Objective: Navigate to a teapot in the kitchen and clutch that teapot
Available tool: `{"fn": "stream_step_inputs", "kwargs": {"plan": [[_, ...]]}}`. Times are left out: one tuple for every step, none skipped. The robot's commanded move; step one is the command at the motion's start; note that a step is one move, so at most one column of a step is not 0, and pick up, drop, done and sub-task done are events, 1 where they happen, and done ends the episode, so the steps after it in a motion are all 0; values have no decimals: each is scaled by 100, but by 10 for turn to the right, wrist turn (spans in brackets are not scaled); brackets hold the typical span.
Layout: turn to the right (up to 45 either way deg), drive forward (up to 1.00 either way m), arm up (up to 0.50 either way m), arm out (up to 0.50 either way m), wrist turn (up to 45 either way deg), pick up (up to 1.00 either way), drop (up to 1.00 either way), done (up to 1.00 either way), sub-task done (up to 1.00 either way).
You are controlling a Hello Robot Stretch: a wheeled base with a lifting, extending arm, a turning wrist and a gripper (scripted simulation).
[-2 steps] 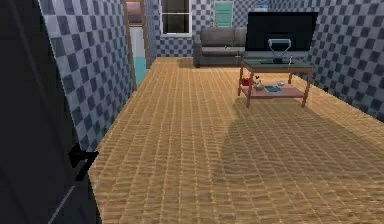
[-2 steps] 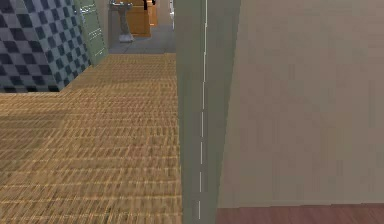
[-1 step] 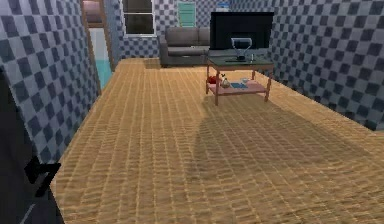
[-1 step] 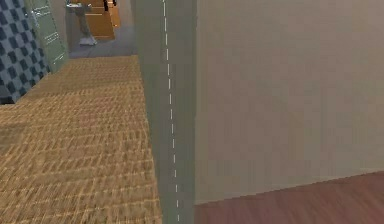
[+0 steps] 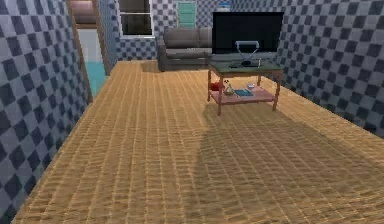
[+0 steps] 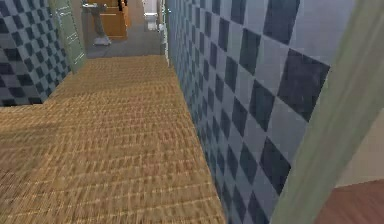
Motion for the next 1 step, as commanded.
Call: {"fn": "stream_step_inputs", "kwargs": {"plan": [[-180, 0, 0, 0, 0, 0, 0, 0, 0]]}}
